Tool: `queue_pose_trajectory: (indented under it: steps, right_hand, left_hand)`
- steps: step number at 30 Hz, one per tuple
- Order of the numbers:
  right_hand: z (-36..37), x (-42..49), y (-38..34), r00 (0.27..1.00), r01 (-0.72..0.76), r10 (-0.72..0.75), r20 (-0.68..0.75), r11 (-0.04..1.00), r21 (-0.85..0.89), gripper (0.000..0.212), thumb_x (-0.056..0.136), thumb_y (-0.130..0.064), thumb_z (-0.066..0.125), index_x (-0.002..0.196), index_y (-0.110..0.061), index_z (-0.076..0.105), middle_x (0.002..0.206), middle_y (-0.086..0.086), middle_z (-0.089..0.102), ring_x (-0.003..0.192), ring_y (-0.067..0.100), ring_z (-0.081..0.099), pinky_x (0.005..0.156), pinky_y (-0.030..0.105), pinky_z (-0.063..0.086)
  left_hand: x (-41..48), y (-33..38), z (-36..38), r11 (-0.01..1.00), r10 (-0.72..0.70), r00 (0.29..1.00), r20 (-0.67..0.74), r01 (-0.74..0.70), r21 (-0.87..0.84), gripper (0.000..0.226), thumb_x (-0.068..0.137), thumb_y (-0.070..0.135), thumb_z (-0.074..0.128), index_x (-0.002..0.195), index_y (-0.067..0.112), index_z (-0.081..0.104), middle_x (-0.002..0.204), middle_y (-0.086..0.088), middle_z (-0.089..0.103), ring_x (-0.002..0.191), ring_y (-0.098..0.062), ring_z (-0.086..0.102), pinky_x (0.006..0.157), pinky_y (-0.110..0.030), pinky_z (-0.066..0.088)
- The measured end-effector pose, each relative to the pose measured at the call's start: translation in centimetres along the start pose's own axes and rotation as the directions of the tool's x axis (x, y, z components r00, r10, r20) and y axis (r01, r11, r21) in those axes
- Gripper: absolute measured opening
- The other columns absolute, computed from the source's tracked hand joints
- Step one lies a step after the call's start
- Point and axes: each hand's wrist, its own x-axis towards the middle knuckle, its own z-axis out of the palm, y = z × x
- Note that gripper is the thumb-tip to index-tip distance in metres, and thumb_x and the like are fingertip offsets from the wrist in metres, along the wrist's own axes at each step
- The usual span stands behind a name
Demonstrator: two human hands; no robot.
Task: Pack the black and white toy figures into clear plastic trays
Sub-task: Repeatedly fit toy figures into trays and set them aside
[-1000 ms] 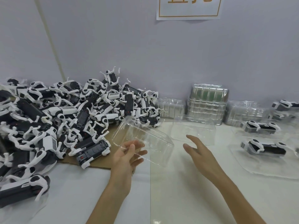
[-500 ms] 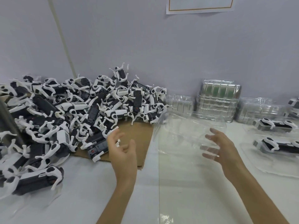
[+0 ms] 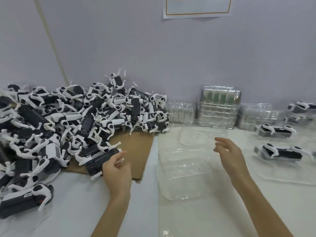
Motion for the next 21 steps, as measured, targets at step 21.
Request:
queue_pose_trajectory:
  steps: [21]
  right_hand:
    - [1.0,-2.2,-1.6,0.896,0.442,-0.436,-0.089,0.895,0.06,0.035,0.087,0.008,0.054,0.079,-0.023,0.068,0.082,-0.014,0.07,0.07,0.012,0.065,0.063,0.013,0.047]
  left_hand:
    - [0.1,0.4,-0.7,0.88,0.27,0.945,0.185,-0.32,0.351,0.014,0.094,0.012,0.061,0.085,0.021,0.065,0.086,0.003,0.065,0.081,-0.011,0.062,0.066,-0.025,0.041]
